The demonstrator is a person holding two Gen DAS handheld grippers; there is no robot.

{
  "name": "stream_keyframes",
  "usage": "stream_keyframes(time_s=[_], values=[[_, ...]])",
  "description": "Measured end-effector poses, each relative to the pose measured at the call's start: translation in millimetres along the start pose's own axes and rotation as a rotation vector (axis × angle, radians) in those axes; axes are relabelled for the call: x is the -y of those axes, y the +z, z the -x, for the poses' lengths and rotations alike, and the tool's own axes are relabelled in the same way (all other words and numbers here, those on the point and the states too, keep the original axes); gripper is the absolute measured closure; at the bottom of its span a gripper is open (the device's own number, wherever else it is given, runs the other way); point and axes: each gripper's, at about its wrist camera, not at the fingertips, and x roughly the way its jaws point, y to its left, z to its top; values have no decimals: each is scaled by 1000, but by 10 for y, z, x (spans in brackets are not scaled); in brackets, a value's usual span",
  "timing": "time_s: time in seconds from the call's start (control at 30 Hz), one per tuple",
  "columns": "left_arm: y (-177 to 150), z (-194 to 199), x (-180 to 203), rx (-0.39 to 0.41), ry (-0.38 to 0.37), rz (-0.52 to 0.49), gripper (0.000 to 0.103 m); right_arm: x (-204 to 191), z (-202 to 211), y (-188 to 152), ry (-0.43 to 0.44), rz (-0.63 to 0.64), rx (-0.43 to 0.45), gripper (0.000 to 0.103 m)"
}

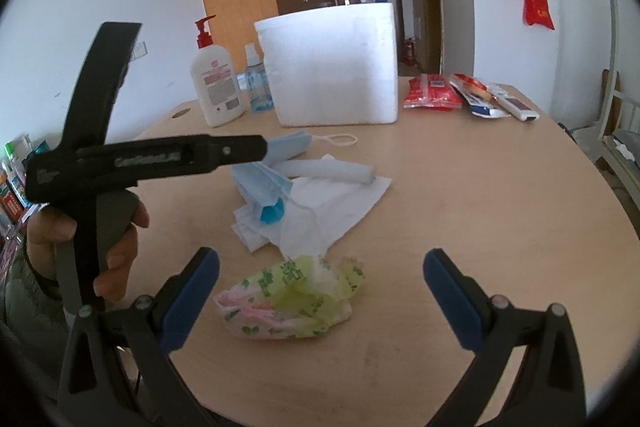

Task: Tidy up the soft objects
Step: 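Move the left tool to the blue face mask while the right tool approaches the green floral packet, then close the left tool on the blue mask while the right tool closes on the green packet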

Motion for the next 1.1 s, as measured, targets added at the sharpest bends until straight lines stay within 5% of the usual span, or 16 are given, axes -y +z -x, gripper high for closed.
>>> stream_keyframes(time_s=[0.57, 1.1], values=[[-16, -115, -33, -38, -5, 3, 64, 81, -155, -10, 7, -19, -43, 0], [-18, -25, -28, 1, -43, -13, 90, -1, -171, -16, 27, -4, -78, 0]])
